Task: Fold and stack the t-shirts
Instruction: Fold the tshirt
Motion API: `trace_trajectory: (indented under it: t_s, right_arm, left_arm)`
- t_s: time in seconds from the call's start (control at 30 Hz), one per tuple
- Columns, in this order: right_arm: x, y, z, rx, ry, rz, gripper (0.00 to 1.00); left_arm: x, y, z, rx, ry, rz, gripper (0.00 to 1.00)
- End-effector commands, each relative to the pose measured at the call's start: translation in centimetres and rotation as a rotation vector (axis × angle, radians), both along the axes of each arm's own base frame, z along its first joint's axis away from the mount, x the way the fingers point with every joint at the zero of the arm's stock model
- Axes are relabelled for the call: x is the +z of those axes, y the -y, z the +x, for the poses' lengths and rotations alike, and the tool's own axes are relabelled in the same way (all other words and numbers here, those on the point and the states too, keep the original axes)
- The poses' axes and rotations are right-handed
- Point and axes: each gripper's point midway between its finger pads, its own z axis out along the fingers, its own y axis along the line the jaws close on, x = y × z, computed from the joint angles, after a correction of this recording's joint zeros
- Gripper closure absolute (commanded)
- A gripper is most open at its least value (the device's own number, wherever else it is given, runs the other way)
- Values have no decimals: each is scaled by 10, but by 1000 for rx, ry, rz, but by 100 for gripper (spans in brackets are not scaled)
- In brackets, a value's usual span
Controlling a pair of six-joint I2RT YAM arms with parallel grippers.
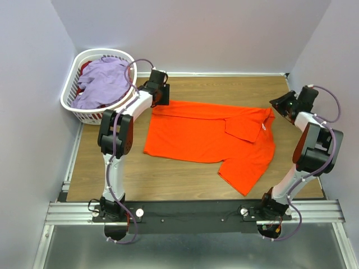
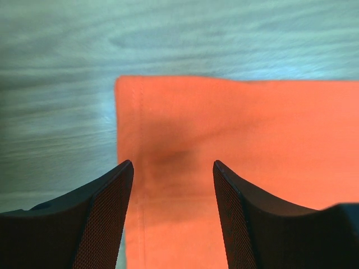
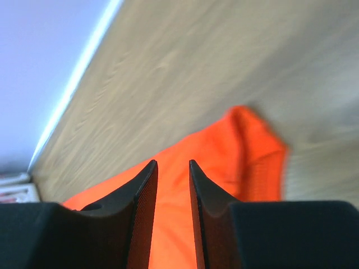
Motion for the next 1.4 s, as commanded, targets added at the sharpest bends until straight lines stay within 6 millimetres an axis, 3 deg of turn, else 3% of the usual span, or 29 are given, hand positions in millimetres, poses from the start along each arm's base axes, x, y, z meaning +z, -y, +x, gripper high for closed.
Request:
trace_trajectory:
  t_s: [0.0, 0.13, 0.23, 0.33, 0.5, 0.63, 0.73, 0.77, 0.8, 0.9, 0.97, 1.0, 1.07, 1.1, 1.17, 1.27, 1.3, 1.37]
  right_arm:
    - [-2, -38, 2, 81, -26, -9, 66]
    - [-25, -47, 1, 87, -76, 38, 72]
    - [-48, -39, -3, 57, -125, 37, 74]
    - [-77, -26, -15, 13, -188, 94, 74]
    - [-99, -11, -27, -22, -238, 87, 74]
    - [-87, -10, -23, -4, -207, 66, 74]
    - [-59, -12, -20, 11, -151, 42, 73]
    - [-56, -14, -22, 16, -148, 36, 71]
    - [-40, -15, -22, 23, -116, 1, 70]
    - [-34, -27, -36, 30, -133, -39, 67]
    - [-25, -41, -52, 32, -155, -58, 64]
    - [-36, -44, -67, 12, -200, -68, 64]
    - [-33, -53, -89, -1, -238, -92, 61]
    - [-49, -63, -111, 6, -304, -79, 60]
    - [-42, -68, -127, 1, -299, -80, 59]
    - [-50, -72, -154, -11, -350, -73, 57]
    - [-44, -69, -158, -27, -337, -97, 56]
    - [-50, -68, -169, -41, -364, -103, 54]
  left_arm:
    - [66, 2, 10, -5, 136, -59, 33]
    - [45, -1, 6, 4, 95, -37, 33]
    - [20, -4, -2, 8, 39, -23, 33]
    - [14, -5, -4, 10, 34, -19, 33]
    - [13, -7, -3, 18, 35, -5, 33]
    - [19, -7, -3, 17, 38, -11, 33]
    - [27, -4, -5, 5, 46, -26, 33]
    - [35, -2, -6, 4, 57, -37, 33]
    - [38, 1, -7, -3, 61, -46, 33]
    - [57, 7, -14, -10, 86, -71, 33]
    - [69, 22, -26, -35, 99, -100, 33]
    - [75, 32, -31, -55, 107, -121, 33]
    - [80, 65, -52, -119, 108, -136, 33]
    - [82, 77, -59, -138, 109, -152, 32]
    - [82, 117, -86, -218, 92, -187, 32]
    - [84, 164, -110, -289, 75, -263, 32]
    - [84, 191, -126, -345, 70, -293, 32]
    - [83, 222, -138, -393, 48, -341, 32]
